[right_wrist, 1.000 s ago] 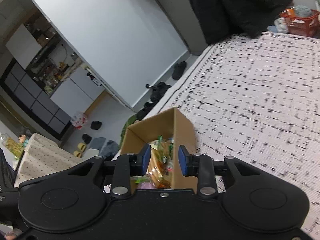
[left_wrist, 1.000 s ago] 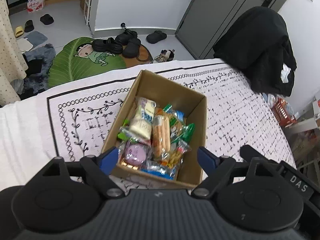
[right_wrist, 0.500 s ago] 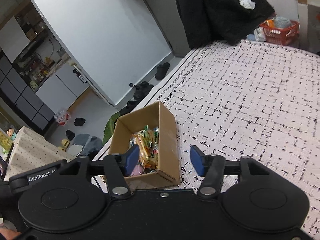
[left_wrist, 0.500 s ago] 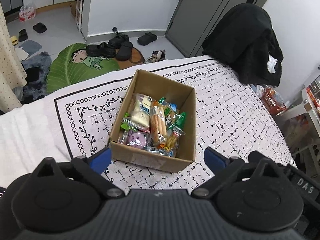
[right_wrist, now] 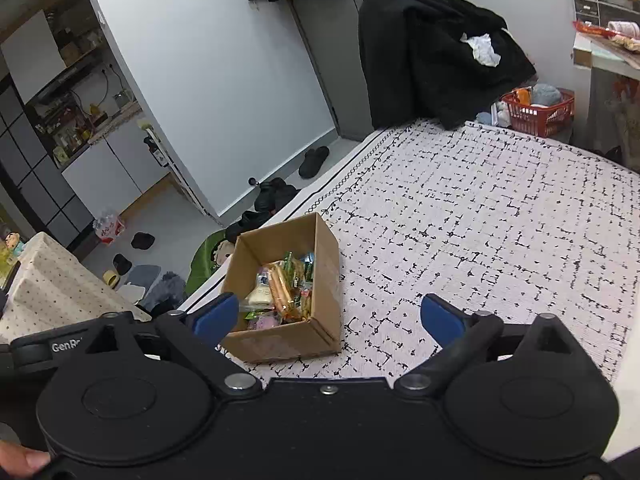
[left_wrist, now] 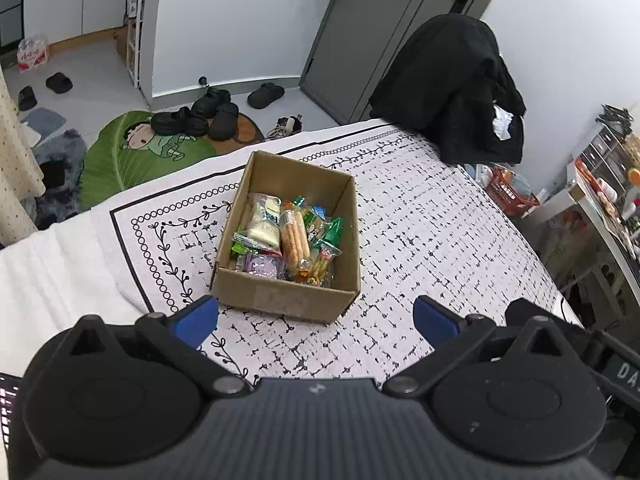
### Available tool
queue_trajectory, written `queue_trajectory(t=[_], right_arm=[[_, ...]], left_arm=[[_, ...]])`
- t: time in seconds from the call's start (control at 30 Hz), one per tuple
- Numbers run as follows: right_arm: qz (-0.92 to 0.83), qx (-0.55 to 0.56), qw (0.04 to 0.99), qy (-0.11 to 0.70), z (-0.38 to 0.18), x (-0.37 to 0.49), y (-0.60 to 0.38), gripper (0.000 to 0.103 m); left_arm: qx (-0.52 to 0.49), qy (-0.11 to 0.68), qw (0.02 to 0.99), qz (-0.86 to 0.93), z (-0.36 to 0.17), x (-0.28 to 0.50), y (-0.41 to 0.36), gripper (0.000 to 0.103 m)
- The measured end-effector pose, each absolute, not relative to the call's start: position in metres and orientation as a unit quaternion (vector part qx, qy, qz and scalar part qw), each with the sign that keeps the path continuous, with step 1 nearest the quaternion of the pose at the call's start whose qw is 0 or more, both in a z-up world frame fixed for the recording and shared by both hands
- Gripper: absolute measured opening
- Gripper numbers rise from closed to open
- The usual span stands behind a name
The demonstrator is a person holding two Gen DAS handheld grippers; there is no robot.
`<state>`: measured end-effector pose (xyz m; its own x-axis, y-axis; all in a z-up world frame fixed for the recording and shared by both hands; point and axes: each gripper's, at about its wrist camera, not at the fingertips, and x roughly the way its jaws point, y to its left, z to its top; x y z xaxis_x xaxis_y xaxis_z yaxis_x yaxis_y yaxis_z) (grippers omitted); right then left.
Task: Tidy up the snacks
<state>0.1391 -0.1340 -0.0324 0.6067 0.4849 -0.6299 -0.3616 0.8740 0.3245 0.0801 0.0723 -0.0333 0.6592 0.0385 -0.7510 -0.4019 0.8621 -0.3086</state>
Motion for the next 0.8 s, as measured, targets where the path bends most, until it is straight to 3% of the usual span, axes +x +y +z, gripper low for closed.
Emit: queue_trajectory(t=[0.8], right_arm=[[0.221, 0.025, 0.913, 0.343, 0.0, 0.044, -0.149, 0.103]], left_arm=[[-0.113, 0.362, 0.922, 0.073, 0.019, -0.017, 0.076, 0.103]])
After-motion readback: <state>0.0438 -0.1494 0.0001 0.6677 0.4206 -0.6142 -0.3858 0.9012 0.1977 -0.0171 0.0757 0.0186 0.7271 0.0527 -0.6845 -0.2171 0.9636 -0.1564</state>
